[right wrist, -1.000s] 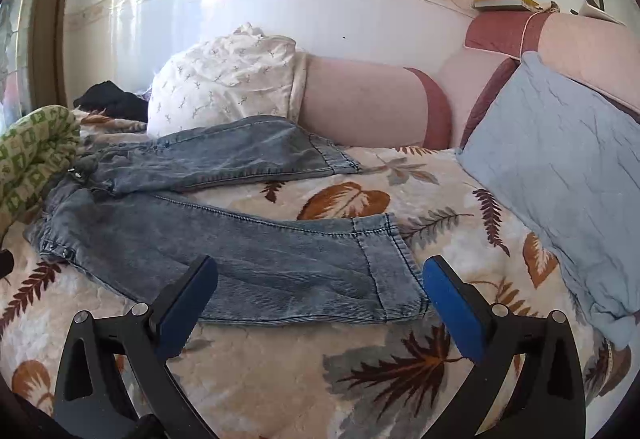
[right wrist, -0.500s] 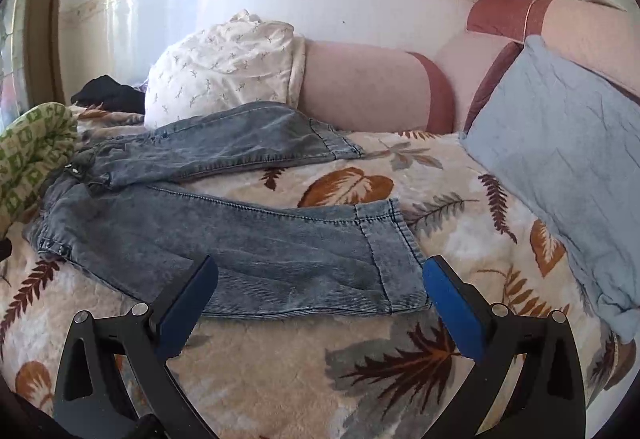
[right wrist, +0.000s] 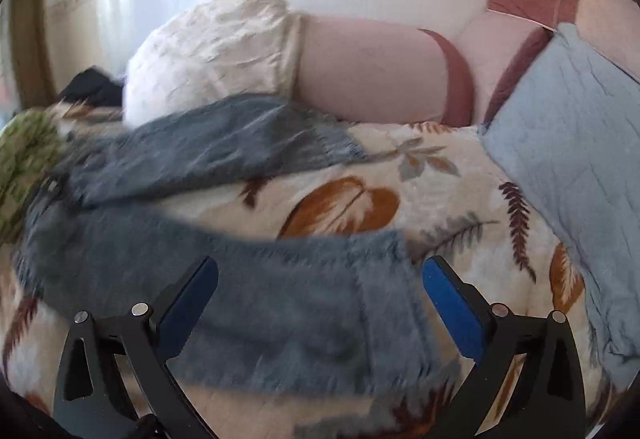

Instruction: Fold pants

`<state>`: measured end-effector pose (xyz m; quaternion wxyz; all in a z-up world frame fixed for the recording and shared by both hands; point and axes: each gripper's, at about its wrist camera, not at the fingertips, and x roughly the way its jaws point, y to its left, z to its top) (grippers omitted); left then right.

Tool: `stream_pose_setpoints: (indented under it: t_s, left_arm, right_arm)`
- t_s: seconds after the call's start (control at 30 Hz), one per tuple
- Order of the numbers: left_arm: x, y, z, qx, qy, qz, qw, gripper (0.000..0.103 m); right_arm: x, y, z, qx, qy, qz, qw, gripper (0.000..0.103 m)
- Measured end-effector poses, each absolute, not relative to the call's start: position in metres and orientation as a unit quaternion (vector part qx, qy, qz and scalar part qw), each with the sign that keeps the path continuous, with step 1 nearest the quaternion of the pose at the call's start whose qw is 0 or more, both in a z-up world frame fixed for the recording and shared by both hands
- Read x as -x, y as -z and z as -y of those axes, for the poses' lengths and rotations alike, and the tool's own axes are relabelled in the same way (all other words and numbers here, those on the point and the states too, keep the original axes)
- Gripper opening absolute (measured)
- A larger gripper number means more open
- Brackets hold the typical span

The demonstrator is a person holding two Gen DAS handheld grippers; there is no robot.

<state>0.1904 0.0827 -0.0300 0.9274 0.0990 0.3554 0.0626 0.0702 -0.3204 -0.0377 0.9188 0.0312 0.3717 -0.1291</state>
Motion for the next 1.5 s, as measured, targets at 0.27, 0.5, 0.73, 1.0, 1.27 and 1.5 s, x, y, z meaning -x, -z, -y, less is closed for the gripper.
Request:
stream_pose_setpoints:
  t_s: [0.27,0.5,0.73,1.0,1.27,1.5]
  left_arm:
    - [-0.293,0.010,-0.090,-0.141,-0.084,-0.373,0.913,0.103]
    - [-0.384,0.026,-0.093,-0.133,-0.063,-0.439,0.886,0.103]
    - [-0.440,0.056,-0.106,-0.131,-0.049,-0.489,0.861,0.102]
    - [-0.468,0.078,-0.103,-0.159,-0.032,-0.512,0.844,0.096]
    - [-0.484,0.071,-0.085,-0.168,0.023,-0.516,0.840,0.073]
    - [-0.509,0.081,-0.078,-0.154,0.001,-0.522,0.839,0.069]
  right_arm:
    - [-0.179,0.024,0.363,-0.043,0.092,-0.411,0.906,0.103]
    - [-0.297,0.027,0.398,-0.084,0.072,-0.431,0.896,0.103]
    - [-0.388,0.065,0.435,-0.156,0.085,-0.462,0.869,0.100]
    - [-0.428,0.115,0.464,-0.215,0.105,-0.482,0.843,0.091]
    - [-0.434,0.146,0.457,-0.225,0.093,-0.493,0.835,0.070]
    - [-0.420,0.144,0.456,-0.208,0.112,-0.489,0.840,0.026]
